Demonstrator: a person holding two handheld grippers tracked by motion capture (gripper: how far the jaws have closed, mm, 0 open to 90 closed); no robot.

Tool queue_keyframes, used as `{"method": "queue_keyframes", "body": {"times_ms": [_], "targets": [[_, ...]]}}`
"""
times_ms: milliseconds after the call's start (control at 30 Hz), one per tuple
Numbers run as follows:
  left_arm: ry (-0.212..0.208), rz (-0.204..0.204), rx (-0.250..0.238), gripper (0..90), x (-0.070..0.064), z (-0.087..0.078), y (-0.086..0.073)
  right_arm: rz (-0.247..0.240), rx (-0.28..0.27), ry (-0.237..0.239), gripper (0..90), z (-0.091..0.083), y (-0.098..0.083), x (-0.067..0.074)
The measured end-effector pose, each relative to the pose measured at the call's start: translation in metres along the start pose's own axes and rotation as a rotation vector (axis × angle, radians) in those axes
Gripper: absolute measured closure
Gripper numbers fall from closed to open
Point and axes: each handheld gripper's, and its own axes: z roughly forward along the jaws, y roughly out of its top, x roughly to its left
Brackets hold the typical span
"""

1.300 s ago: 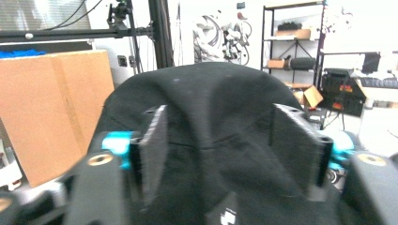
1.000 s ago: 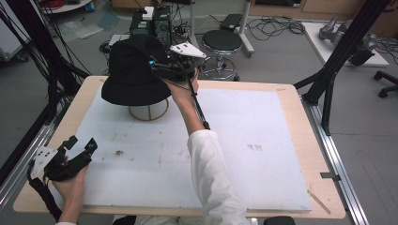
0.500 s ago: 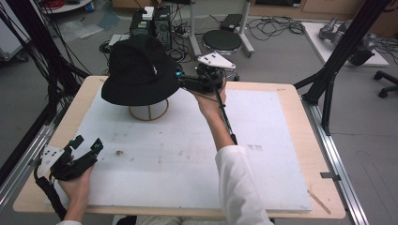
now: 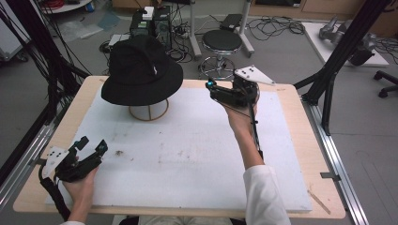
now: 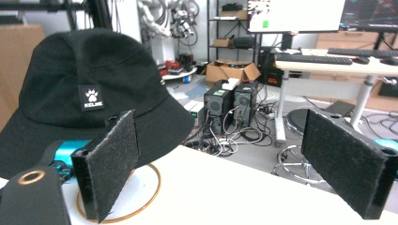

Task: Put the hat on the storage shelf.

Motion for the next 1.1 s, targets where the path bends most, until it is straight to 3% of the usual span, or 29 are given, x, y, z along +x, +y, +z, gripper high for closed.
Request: {"method": "queue_keyframes", "body": {"times_ms": [133,467,767,967,1033,1100], "targets": [[-0.005,0.001,0.002,25.6,-0.003,0.002,0.0,0.022,-0.025,-0.029,11.1,-0.017,-0.001,-0.007],[-0.011,-0.008,0.001,25.6,-0.004,0.005,-0.001,0.001,-0.054,-0.086,11.1,-0.051,-0.018,-0.022],[-0.015,-0.005,0.003,25.6,-0.006,0.009,-0.001,-0.012,0.002,-0.181,11.1,-0.068,-0.053,-0.028],[-0.005,-0.008,-0.001,25.3,-0.004,0.008,0.0,-0.003,0.019,-0.214,11.1,-0.082,-0.074,-0.033],[-0.001,-0.006,-0.002,25.3,-0.003,0.008,0.0,0.007,0.074,-0.222,11.1,-0.084,-0.077,-0.034],[0.007,-0.008,-0.003,25.3,-0.003,0.008,0.0,0.011,0.073,-0.228,11.1,-0.087,-0.08,-0.034]]}}
